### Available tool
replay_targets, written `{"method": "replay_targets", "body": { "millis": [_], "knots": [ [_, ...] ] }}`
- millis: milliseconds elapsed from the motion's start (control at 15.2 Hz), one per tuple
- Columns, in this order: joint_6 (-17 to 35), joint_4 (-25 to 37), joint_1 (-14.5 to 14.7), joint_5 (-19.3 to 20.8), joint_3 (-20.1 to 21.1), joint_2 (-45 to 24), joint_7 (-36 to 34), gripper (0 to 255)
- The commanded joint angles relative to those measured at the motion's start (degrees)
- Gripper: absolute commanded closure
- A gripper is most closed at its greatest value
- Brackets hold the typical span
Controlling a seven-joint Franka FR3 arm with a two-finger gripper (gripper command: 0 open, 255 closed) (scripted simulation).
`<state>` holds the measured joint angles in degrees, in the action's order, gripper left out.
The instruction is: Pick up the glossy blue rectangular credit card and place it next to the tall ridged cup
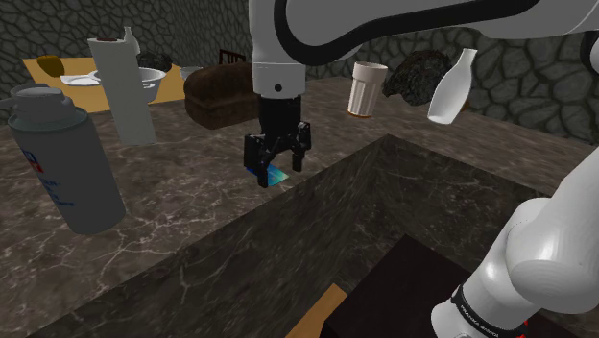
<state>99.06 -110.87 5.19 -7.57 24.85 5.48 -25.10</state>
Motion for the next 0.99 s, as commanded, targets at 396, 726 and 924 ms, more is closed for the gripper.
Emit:
{"method": "replay_targets", "body": {
  "millis": [396,726,924],
  "knots": [
    [0.03,-0.02,0.01,0.00,0.01,-0.01,-0.02,255],
    [-1.52,1.40,-0.02,0.00,-0.08,0.13,-0.09,255],
    [-3.81,3.66,-0.07,0.03,-0.16,0.18,-0.27,255]
  ]
}}
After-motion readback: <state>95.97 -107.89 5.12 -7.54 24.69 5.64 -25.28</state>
